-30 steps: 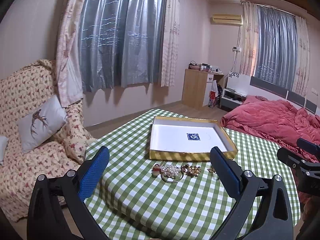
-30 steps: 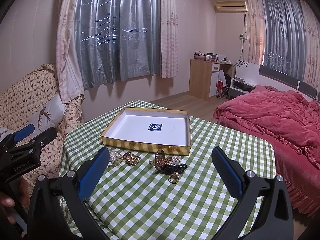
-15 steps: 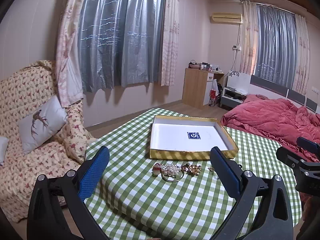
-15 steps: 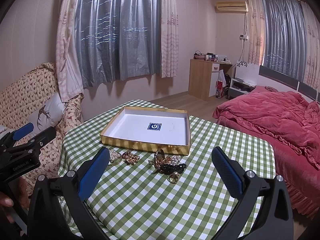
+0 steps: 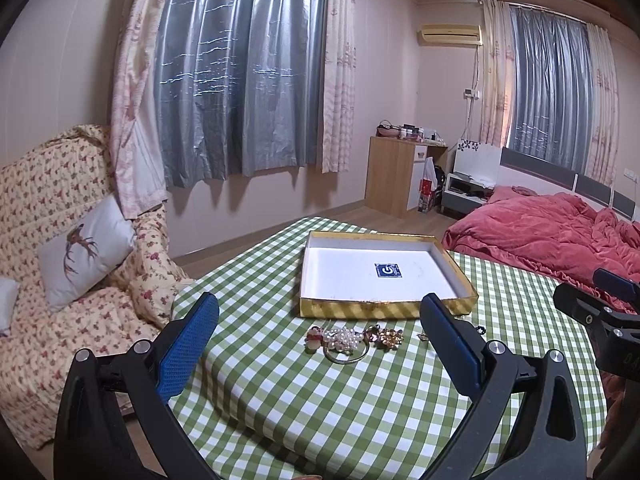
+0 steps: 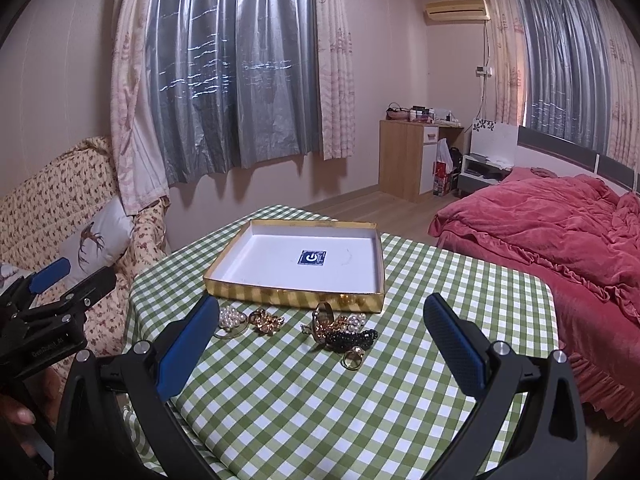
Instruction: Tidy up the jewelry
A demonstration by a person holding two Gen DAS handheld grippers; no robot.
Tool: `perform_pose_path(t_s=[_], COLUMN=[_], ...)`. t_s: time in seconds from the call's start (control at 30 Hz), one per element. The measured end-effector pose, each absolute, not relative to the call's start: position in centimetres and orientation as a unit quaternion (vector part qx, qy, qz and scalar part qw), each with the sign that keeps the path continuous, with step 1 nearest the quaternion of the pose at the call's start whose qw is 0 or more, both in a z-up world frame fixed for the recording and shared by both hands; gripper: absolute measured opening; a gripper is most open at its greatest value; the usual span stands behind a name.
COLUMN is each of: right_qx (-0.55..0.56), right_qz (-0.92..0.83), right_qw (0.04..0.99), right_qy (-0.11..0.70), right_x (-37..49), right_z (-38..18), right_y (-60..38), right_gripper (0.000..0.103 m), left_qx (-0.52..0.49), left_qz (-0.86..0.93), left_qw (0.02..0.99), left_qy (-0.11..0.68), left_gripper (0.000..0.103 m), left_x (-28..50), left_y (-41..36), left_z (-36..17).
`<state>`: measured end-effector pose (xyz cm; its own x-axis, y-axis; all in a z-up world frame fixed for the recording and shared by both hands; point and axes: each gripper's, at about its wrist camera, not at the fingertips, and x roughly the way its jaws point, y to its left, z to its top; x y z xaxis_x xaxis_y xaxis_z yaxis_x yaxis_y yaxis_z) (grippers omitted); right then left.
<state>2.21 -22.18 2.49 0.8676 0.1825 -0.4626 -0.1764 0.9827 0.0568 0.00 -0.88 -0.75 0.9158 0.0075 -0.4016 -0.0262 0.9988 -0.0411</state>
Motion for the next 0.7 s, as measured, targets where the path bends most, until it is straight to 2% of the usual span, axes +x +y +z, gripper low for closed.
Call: perform_pose_path(t_s=[0.7], right_qx=[-0.001], right_qz=[0.064], right_qw=[0.966], right_qy=[0.25], right_x=[2.7], right_z=[2.1], right_y=[-22.9], right_gripper=[0.0], left_qx=[-0.028], left_qz=[0.023], left_qw=[0.973], left_qy=[0.228], left_gripper=[0.098], left_x=[0.8], left_y=[-0.8], left_z=[-2.7])
